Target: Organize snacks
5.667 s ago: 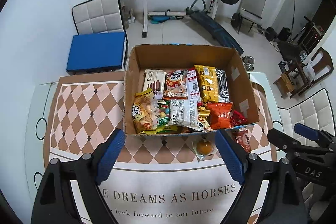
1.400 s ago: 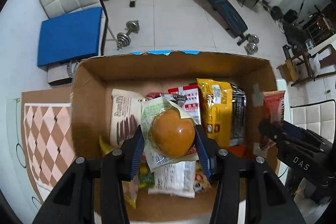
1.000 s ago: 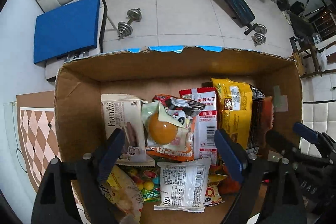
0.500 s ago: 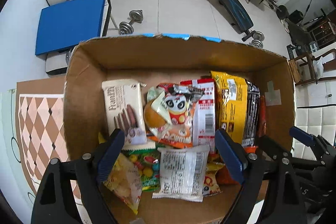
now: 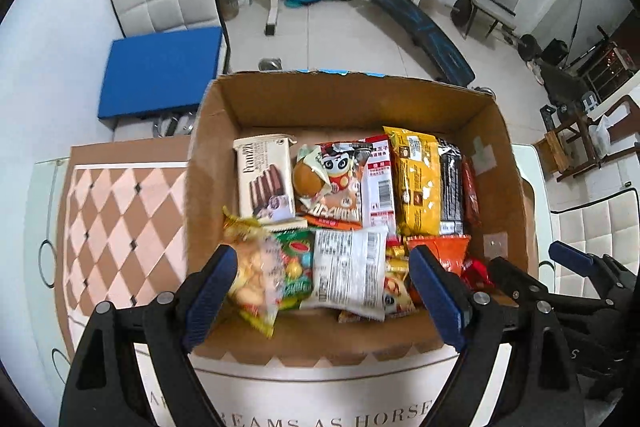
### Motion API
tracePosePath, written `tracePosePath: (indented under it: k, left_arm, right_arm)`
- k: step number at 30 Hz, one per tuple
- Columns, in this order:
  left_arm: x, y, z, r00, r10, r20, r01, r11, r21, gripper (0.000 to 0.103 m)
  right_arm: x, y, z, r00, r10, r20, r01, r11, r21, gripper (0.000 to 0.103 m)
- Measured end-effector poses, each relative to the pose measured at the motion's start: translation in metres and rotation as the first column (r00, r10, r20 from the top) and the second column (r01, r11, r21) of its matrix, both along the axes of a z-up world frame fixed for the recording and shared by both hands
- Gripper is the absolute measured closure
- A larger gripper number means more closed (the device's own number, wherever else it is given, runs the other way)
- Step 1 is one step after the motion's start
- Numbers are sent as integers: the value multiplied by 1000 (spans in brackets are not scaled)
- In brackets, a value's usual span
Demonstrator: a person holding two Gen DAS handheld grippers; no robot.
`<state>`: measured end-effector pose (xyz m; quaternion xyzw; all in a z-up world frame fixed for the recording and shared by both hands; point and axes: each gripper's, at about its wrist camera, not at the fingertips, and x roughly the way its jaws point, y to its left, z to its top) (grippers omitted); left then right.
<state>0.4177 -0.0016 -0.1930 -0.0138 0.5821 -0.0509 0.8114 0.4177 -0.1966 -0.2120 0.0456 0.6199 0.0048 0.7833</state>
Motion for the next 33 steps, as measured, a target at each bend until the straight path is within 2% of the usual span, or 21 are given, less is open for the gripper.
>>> tracePosePath:
  k: [9, 19, 28, 33]
  left_arm:
    - [-70, 3, 39, 995, 7, 97, -7, 1000, -5, 15]
    - [-155, 6, 96, 974, 5, 225, -7, 1000, 6, 15]
    - [-217, 12, 133, 951, 29, 308, -33, 999, 8, 15]
    - [-248, 9, 156, 924, 21, 382, -36, 999, 33, 15]
  right_arm:
    - [-74, -4, 56, 993, -8, 119, 8, 1000, 5, 6]
    - [-163, -8, 120, 970, -10, 244, 6, 1000, 18, 6]
    - [-235, -7, 174, 939, -10, 343, 5, 1000, 15, 6]
    - [-268, -7, 201, 919, -4, 395, 4, 1000, 0, 6]
